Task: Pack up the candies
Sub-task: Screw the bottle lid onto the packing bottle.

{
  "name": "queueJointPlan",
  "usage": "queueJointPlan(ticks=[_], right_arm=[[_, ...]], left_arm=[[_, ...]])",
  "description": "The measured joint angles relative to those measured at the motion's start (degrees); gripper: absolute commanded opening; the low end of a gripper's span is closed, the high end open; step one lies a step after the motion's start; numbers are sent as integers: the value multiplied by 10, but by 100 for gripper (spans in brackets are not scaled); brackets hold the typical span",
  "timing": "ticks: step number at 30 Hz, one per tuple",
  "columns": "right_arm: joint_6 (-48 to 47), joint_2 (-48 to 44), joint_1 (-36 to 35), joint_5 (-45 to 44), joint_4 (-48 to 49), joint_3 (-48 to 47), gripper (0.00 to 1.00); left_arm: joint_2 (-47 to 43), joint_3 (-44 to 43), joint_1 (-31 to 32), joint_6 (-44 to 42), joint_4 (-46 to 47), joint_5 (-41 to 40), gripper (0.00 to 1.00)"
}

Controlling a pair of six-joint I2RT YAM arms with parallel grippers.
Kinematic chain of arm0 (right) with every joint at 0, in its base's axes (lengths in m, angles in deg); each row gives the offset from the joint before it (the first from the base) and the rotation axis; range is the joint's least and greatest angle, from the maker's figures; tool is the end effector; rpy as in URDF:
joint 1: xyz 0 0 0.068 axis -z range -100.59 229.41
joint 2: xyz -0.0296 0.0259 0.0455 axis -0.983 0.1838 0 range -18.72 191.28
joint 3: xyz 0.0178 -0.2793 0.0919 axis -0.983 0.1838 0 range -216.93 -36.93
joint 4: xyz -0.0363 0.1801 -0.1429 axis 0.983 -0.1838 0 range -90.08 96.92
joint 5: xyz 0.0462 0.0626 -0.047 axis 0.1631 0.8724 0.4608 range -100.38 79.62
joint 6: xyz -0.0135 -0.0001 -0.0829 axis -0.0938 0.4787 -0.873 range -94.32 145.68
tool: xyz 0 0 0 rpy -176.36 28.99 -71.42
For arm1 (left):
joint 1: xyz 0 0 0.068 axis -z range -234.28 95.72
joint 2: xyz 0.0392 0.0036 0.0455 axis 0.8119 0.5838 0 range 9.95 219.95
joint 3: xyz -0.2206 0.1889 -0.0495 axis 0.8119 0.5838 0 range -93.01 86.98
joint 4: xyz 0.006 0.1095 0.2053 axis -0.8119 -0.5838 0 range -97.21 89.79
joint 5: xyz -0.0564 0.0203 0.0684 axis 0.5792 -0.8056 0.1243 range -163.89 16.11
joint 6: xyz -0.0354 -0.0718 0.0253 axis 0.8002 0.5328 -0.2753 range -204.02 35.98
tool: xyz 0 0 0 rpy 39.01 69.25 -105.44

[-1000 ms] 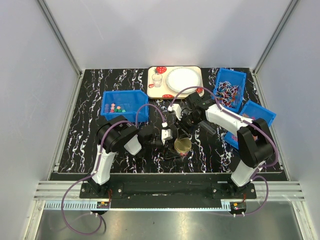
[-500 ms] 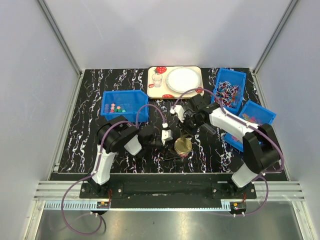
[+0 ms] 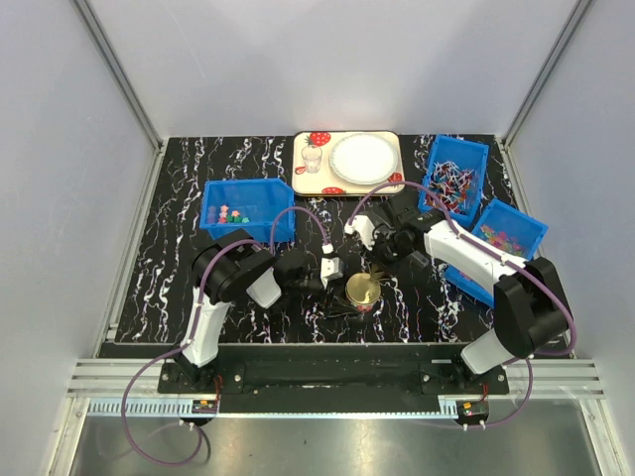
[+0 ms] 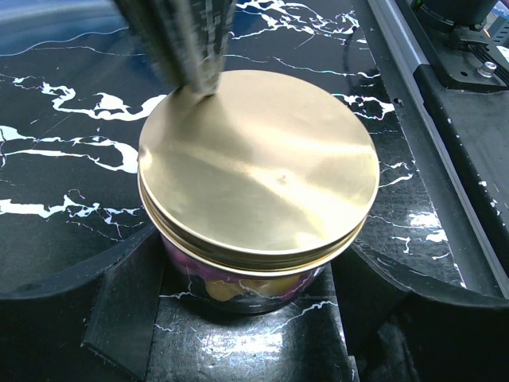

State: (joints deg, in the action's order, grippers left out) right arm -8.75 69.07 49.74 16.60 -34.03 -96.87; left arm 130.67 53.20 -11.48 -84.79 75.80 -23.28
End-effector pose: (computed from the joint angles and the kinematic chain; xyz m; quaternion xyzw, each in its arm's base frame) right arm 0.2240 0.1659 0.2226 -0.5436 0.7873 0.2217 0.1883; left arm 0.2227 -0.2837 0.1263 0.5114 0.5464 -0.5141 0.4190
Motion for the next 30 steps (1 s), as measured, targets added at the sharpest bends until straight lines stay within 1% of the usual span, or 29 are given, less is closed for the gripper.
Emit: queueJointPlan(ticks=[6, 8, 12, 21, 25, 30], right_arm=[[-1, -6, 0, -7, -35, 0, 20], [0, -6, 0, -8, -45, -2, 24], [0, -6, 0, -5, -62, -14, 27], [4, -4, 0, 3, -69, -75, 29], [9, 16, -1, 17, -63, -100, 29], [15, 65, -4, 40, -51, -122, 31]], left_arm=[[0, 0, 0, 0, 0, 0, 69], [0, 0, 0, 0, 0, -2, 69], [0, 0, -3, 1, 1, -12, 69], [0, 0, -5, 2, 1, -14, 69], [0, 0, -5, 3, 1, -14, 69], [0, 0, -5, 3, 2, -14, 69]])
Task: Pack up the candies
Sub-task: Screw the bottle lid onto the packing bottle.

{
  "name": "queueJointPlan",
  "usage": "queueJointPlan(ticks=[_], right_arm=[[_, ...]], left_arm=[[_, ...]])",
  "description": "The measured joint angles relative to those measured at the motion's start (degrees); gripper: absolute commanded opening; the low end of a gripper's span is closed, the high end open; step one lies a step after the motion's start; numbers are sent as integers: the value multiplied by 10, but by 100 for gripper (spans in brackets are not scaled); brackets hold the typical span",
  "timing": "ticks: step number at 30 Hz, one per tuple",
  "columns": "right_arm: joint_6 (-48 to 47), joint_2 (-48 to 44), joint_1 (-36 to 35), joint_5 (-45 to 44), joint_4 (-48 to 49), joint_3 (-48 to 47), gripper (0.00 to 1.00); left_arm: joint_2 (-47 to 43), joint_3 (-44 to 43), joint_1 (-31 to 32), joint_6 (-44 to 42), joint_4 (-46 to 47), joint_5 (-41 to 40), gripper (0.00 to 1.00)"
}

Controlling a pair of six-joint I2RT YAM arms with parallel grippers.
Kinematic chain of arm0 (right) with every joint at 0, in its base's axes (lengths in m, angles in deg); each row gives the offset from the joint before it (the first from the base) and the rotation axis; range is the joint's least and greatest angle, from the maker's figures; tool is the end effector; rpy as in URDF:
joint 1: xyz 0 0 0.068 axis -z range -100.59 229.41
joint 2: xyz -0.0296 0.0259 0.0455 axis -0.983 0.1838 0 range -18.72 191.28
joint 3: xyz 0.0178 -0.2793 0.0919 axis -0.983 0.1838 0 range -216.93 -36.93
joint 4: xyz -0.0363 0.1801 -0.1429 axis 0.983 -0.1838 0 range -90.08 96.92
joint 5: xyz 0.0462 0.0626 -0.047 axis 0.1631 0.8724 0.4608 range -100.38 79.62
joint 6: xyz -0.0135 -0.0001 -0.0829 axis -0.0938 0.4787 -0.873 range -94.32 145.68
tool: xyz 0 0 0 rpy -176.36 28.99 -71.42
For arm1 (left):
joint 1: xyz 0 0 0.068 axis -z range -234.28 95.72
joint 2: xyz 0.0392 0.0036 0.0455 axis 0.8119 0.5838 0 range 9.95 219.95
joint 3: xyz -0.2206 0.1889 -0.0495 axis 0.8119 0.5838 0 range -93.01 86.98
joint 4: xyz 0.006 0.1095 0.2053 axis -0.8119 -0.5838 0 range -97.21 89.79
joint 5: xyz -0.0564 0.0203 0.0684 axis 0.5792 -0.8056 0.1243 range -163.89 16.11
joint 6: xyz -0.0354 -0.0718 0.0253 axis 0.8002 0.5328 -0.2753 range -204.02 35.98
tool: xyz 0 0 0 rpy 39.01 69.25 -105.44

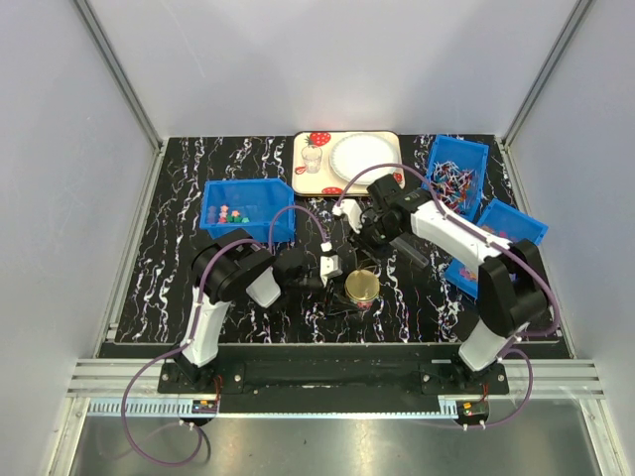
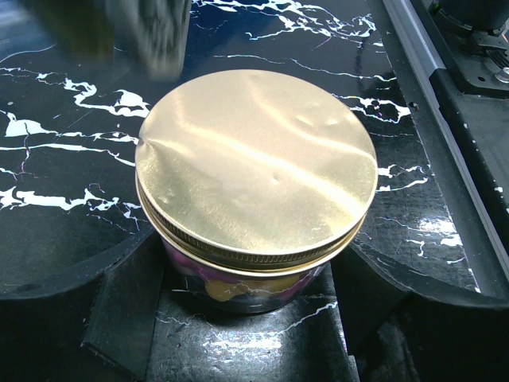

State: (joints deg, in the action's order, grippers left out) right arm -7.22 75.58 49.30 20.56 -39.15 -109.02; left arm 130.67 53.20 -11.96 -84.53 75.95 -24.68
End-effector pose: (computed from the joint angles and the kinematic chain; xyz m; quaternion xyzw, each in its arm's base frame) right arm 0.2520 0.1897 0.2464 -0.5375 0.7807 0.2575 0.1880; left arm 0.2269 -0.2819 0.1264 0.5029 0.5551 -0.5065 0.4271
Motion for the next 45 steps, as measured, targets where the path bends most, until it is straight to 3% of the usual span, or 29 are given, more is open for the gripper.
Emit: queueJointPlan(ticks=[7, 25, 45], right_arm=[[2, 50, -17, 14, 4, -13, 31], [2, 69, -22, 17, 13, -14, 31], [-18, 2, -21, -11, 60, 63, 24]], left_arm=[[0, 0, 0, 0, 0, 0, 69], [0, 0, 0, 1, 0, 0, 69], [0, 0, 5, 0, -1, 6, 69]])
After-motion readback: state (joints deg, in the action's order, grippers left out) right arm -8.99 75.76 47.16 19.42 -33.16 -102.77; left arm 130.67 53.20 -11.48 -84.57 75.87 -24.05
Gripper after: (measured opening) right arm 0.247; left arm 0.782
